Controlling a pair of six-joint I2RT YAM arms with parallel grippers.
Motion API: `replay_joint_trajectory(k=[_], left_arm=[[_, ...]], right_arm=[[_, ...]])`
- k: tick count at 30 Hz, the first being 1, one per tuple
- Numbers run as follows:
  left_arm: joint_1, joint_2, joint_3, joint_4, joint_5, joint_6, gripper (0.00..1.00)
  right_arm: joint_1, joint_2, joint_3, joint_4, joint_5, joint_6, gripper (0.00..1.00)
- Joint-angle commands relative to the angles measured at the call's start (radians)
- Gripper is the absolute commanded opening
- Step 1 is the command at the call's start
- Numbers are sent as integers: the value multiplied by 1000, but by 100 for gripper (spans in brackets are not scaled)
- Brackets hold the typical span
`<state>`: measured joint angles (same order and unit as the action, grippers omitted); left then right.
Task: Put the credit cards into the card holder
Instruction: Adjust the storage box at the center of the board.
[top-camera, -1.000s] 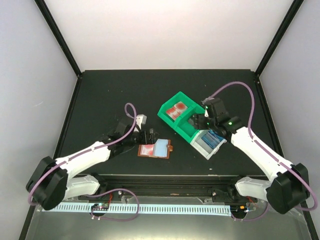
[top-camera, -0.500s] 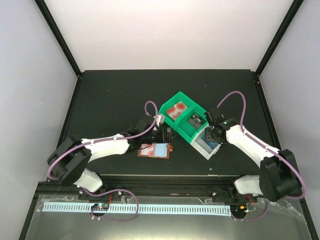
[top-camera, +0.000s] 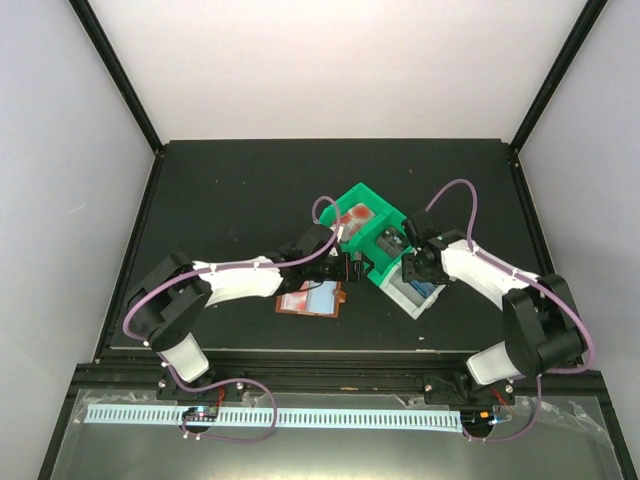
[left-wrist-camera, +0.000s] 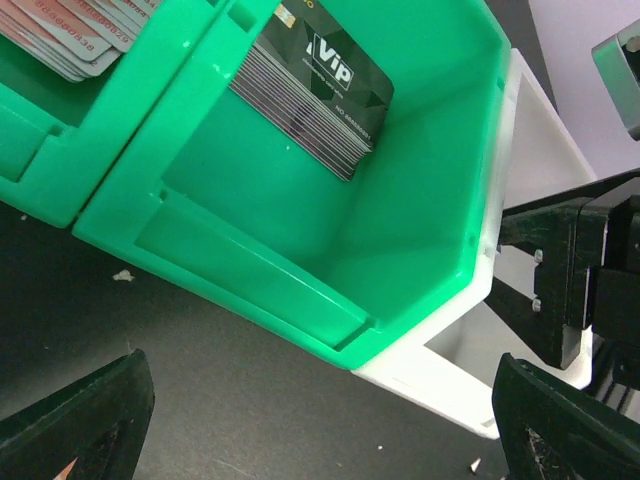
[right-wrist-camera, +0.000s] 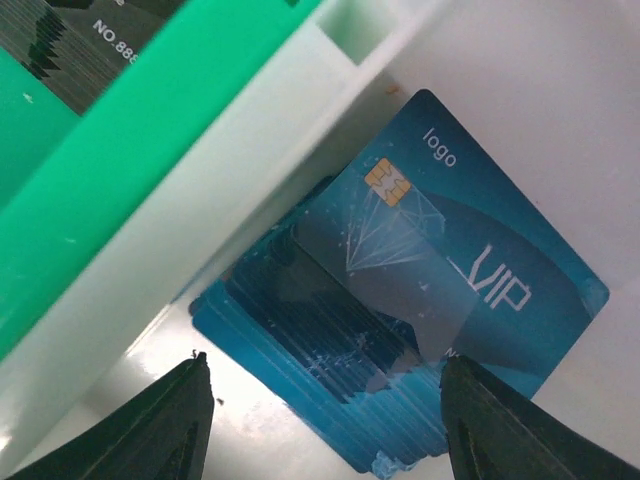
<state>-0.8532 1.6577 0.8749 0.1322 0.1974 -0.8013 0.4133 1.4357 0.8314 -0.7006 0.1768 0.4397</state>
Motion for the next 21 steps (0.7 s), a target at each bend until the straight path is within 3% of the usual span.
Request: replay_joint_trajectory(k=[1,12,17,21], left_arm=[[-6,14,60,-55,-59,26,94],[24,15,79,-108,-119,21,95],[42,38,102,-123,-177,-3,96],[50,58,130,-136,-191,-7,95]], right_arm=[[-5,60,73,41,-33,-36,63],[35,144,204,59,-124,-95,62],[38,157,232,117,-270,-202,62],[39,186,273,91,-225,-217,62]])
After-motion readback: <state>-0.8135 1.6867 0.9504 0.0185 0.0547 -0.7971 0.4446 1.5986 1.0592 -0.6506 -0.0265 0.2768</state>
